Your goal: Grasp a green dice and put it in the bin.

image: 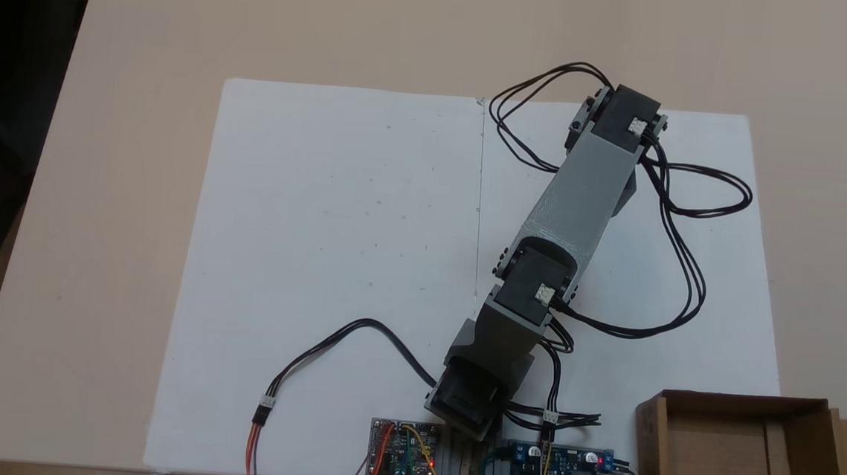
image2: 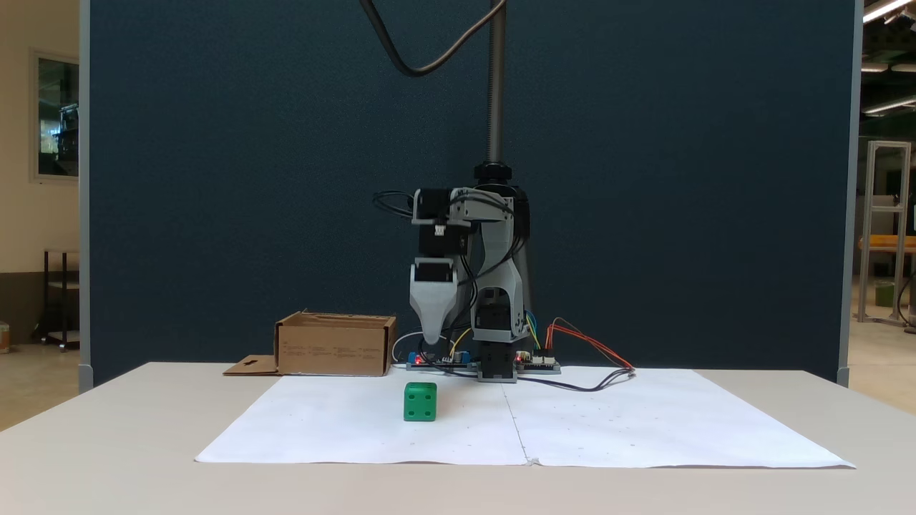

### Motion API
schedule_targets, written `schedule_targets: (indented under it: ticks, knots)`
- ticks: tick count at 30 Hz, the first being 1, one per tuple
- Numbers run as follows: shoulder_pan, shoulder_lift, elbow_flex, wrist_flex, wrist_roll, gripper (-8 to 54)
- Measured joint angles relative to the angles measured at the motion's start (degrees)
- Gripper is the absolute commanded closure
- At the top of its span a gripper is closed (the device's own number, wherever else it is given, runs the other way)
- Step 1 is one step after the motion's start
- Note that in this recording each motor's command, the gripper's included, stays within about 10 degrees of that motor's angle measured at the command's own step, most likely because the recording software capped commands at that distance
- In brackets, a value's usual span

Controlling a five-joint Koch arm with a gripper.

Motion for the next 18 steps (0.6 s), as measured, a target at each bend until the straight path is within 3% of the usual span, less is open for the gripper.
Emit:
schedule_targets:
  ticks: [18]
  knots:
    - [0.00,0.00,10.63,-14.06,4.83,2.5]
